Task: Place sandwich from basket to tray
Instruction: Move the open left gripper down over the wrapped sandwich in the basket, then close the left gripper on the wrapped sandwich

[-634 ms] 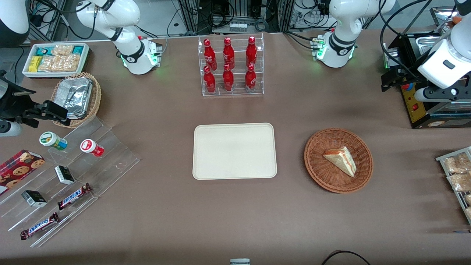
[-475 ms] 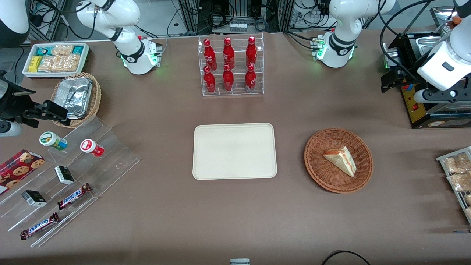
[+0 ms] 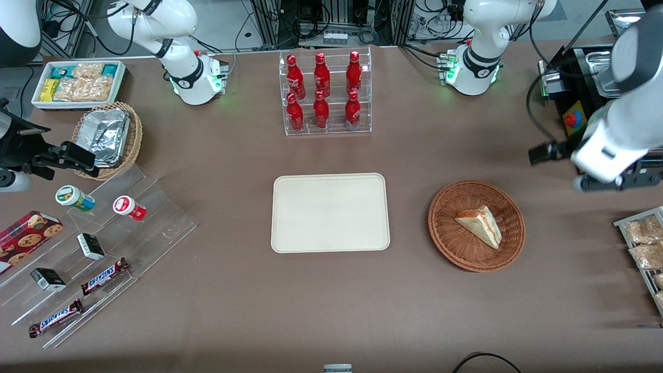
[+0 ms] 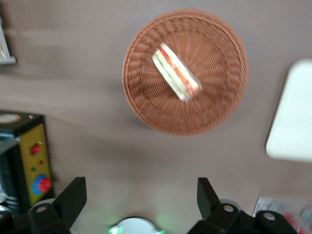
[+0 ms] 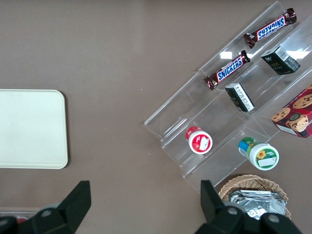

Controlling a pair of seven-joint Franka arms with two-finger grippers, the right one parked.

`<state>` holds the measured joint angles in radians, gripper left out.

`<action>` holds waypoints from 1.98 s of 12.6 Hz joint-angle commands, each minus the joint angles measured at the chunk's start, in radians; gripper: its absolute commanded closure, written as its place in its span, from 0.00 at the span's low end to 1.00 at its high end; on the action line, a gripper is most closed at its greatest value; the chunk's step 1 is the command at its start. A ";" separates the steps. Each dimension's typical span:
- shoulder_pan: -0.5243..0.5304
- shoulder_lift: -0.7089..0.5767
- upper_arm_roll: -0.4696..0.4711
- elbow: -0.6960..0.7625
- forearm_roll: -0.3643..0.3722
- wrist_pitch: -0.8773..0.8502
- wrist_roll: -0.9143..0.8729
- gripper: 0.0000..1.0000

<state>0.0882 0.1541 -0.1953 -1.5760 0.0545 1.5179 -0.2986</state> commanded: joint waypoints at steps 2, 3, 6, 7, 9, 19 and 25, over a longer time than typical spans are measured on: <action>0.007 0.062 -0.003 -0.073 0.024 0.178 -0.300 0.00; 0.008 0.082 -0.001 -0.087 0.040 0.224 -0.368 0.00; -0.002 0.182 -0.004 -0.105 0.060 0.338 -0.545 0.00; -0.007 0.185 -0.007 -0.114 0.064 0.355 -0.568 0.00; -0.013 0.191 -0.007 -0.142 0.064 0.395 -0.576 0.00; -0.081 0.278 -0.007 -0.246 0.065 0.650 -0.774 0.00; -0.087 0.245 -0.004 -0.322 0.125 0.642 -0.781 0.00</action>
<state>0.0050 0.4375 -0.2032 -1.8609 0.1578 2.1501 -1.0557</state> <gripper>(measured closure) 0.000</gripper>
